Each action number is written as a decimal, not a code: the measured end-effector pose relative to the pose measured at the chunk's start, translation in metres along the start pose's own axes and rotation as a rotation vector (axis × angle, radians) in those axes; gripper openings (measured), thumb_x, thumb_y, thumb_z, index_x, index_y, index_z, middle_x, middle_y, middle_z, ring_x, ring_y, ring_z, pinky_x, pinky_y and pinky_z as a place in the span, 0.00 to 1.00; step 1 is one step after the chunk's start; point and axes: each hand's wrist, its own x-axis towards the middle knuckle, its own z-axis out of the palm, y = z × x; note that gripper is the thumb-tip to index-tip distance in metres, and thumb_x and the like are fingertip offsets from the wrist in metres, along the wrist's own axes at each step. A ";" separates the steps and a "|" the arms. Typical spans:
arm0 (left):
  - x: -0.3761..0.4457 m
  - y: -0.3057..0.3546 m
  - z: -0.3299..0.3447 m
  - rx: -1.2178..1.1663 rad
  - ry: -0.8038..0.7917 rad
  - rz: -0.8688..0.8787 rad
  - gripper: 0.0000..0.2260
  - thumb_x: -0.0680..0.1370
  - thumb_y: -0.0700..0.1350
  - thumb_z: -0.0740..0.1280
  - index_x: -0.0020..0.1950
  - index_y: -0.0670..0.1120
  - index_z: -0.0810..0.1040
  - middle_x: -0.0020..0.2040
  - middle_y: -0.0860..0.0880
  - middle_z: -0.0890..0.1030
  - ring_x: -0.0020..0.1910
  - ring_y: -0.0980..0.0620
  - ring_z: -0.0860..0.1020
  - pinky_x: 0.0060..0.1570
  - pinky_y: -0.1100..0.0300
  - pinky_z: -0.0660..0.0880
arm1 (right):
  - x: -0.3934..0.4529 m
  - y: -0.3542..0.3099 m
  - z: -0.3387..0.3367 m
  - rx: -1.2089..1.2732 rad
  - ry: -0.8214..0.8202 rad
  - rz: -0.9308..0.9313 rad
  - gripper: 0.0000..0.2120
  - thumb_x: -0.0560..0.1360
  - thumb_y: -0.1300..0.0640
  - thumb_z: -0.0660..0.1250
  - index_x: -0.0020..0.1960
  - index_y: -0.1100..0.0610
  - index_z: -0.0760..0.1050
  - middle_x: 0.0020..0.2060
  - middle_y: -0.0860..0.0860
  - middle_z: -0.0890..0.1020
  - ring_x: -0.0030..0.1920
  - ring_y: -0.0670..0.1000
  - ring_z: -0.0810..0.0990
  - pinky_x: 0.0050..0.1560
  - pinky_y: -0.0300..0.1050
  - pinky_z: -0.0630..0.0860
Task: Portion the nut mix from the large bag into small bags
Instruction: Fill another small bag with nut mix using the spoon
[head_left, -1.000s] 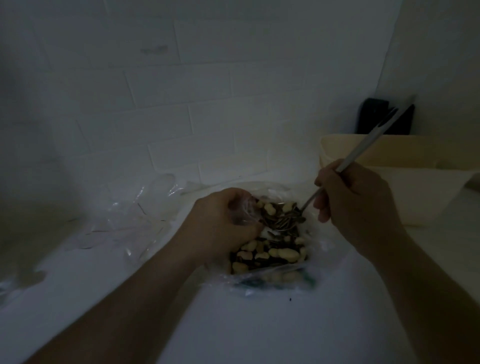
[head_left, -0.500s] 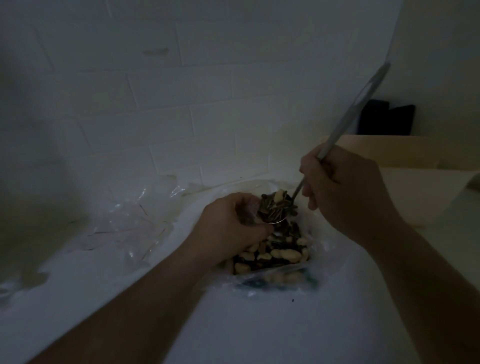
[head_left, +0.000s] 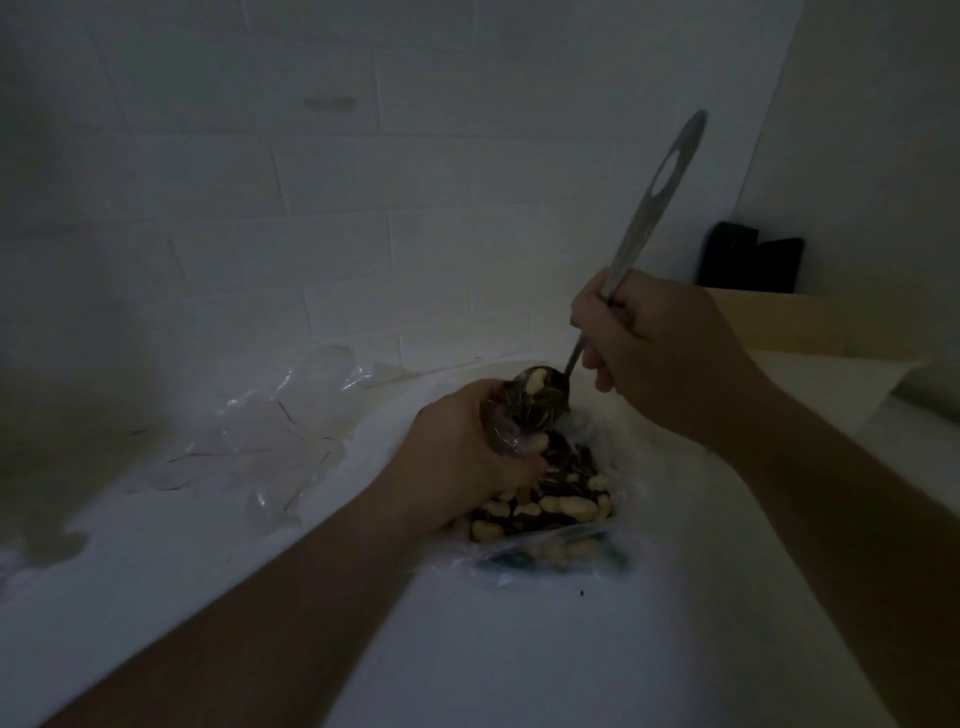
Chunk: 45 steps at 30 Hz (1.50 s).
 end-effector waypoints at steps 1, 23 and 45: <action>0.000 0.000 -0.001 0.002 -0.015 0.018 0.32 0.65 0.56 0.83 0.67 0.59 0.77 0.54 0.62 0.83 0.52 0.67 0.80 0.51 0.75 0.74 | 0.000 -0.001 0.000 -0.004 -0.004 -0.007 0.10 0.84 0.54 0.62 0.45 0.53 0.78 0.31 0.50 0.81 0.29 0.47 0.81 0.30 0.33 0.75; -0.001 0.018 0.008 0.163 0.092 0.162 0.39 0.71 0.58 0.77 0.80 0.58 0.65 0.59 0.56 0.84 0.56 0.55 0.82 0.56 0.57 0.78 | -0.002 0.016 -0.016 -0.211 -0.011 -0.063 0.11 0.84 0.53 0.62 0.47 0.54 0.79 0.33 0.52 0.82 0.33 0.50 0.82 0.38 0.48 0.77; 0.003 0.010 0.012 -0.018 0.095 0.110 0.44 0.71 0.50 0.78 0.82 0.56 0.59 0.46 0.61 0.84 0.42 0.70 0.78 0.43 0.78 0.71 | 0.000 -0.001 -0.007 -0.433 0.012 -0.426 0.10 0.84 0.56 0.63 0.50 0.60 0.80 0.28 0.43 0.69 0.26 0.40 0.70 0.34 0.26 0.68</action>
